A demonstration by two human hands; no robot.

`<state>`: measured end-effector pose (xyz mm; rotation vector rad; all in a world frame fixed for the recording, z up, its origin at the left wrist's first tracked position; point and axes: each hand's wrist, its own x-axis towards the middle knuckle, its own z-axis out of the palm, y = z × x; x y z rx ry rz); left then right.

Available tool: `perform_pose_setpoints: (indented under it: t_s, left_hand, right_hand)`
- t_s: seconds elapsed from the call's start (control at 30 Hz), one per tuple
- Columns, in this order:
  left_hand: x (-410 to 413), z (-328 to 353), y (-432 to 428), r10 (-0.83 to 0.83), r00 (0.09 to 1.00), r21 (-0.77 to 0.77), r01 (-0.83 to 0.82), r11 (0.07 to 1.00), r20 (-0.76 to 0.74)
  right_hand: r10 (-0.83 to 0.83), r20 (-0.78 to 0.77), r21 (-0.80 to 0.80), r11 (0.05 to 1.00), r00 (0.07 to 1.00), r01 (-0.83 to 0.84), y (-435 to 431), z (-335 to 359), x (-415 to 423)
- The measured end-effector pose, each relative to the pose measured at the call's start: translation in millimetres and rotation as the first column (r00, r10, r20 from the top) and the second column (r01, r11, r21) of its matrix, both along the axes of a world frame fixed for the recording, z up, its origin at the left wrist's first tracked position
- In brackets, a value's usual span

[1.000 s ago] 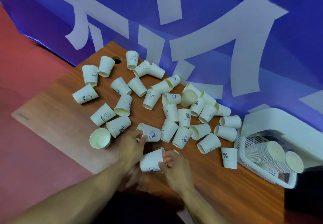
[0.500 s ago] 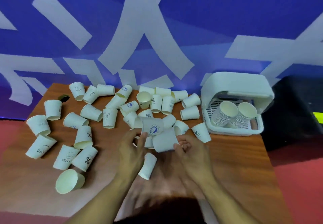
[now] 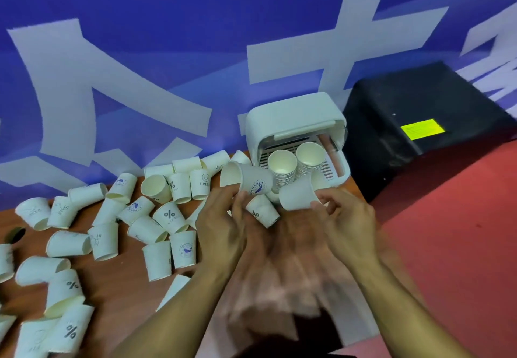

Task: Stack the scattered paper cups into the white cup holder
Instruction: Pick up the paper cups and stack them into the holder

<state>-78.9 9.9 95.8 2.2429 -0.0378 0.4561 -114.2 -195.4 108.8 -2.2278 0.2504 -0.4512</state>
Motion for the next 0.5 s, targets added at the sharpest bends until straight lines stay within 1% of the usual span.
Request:
perform_pose_setpoints:
  t_s: [0.1, 0.27, 0.5]
  left_hand:
    - [19, 1, -23, -0.045, 0.998, 0.032, 0.044, 0.999, 0.039]
    - [46, 2, -52, -0.057, 0.994, 0.058, 0.051, 0.997, 0.098]
    - [76, -7, -67, -0.134, 0.982, 0.137, 0.115, 0.984, 0.136]
  right_hand:
    - [-0.016, 0.051, -0.076, 0.997, 0.999, 0.019, -27, 2, 20]
    - [-0.013, 0.145, -0.206, 0.978, 0.989, 0.043, -53, -1, 64]
    - [0.034, 0.168, -0.251, 0.968, 0.985, 0.009, -62, -18, 104]
